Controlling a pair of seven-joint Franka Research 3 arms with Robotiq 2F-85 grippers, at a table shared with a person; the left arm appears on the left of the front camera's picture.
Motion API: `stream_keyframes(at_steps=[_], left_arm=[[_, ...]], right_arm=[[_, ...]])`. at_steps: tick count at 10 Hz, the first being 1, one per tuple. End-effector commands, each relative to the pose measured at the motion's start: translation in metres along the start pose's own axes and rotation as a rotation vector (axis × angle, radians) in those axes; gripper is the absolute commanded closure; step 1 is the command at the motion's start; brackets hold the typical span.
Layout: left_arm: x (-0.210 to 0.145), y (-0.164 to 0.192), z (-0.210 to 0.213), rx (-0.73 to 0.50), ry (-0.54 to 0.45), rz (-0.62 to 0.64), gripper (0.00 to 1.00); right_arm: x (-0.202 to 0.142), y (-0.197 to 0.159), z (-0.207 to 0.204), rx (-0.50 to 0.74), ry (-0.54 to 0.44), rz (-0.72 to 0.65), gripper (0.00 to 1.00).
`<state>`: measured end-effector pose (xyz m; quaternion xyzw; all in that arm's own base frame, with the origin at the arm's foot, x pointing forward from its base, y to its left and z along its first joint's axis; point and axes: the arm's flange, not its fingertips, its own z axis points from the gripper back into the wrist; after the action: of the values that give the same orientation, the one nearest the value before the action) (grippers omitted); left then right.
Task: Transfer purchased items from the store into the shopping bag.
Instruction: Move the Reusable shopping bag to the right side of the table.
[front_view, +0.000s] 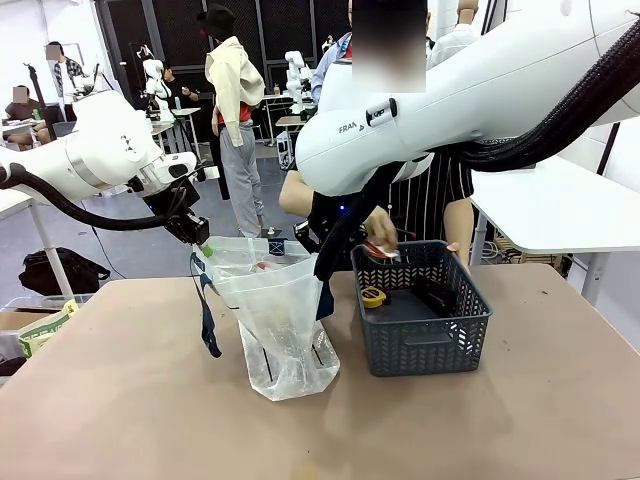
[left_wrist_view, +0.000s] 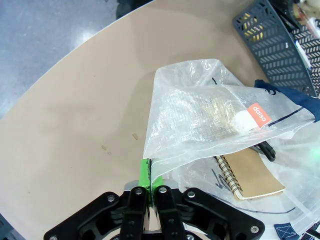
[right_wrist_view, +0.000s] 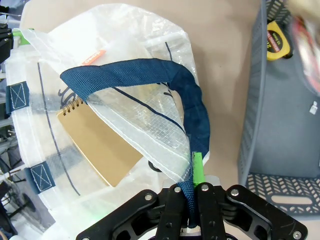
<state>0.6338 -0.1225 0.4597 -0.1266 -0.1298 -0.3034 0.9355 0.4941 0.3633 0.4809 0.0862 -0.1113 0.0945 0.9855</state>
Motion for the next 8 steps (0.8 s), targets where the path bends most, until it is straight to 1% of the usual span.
stream_keyframes(at_steps=[1,8], left_arm=[[-0.0038,0.0018,0.0029,0.009,0.003,0.007,1.00],[-0.0038,0.0018,0.0029,0.009,0.003,0.007,1.00]], right_arm=[[0.0003,-0.0032,0.0005,0.011,0.005,-0.010,1.00],[0.0003,-0.0032,0.0005,0.011,0.005,-0.010,1.00]])
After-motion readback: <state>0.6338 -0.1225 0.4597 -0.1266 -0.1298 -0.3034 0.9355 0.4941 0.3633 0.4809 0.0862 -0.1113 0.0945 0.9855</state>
